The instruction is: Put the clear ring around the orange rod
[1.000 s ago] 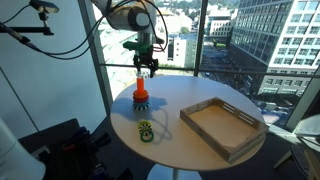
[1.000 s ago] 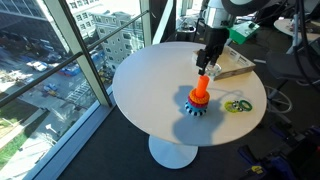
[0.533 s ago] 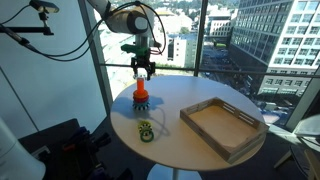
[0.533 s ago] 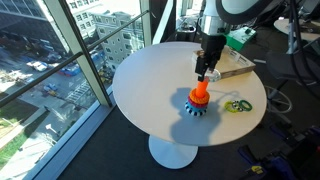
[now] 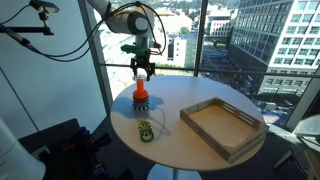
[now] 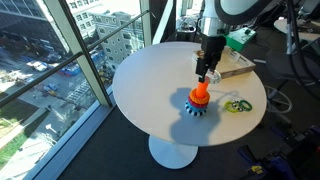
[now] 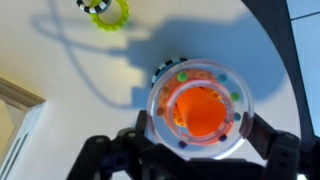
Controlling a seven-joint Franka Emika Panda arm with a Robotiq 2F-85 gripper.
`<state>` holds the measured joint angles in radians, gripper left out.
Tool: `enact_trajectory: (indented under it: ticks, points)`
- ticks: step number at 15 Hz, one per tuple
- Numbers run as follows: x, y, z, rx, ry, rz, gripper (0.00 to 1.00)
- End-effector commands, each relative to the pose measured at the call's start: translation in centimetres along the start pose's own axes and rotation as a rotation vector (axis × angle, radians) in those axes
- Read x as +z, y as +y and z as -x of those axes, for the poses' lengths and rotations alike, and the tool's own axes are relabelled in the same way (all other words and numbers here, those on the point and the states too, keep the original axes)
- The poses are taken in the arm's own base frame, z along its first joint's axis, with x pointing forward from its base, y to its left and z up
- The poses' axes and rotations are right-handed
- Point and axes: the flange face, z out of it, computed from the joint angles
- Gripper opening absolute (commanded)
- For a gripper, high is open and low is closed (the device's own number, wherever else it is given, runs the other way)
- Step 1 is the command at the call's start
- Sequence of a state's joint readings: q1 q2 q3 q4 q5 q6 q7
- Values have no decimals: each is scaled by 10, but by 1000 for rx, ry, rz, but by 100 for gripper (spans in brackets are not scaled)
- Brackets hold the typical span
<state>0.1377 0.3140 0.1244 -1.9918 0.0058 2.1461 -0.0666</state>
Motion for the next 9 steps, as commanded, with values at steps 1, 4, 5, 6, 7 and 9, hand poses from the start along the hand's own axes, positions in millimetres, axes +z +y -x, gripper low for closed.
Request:
enact_trajectory:
  ticks: [1, 4, 5, 6, 7, 9]
  points:
    - [-2, -2, -4, -27, -8, 14, 69]
    - [-5, -7, -3, -32, 6, 18, 69]
    - [-5, -8, -2, -35, 9, 19, 69]
    - [-6, -9, -2, -37, 13, 21, 69]
    - [-7, -10, -1, -39, 18, 23, 69]
    - [-8, -12, -1, -39, 26, 25, 69]
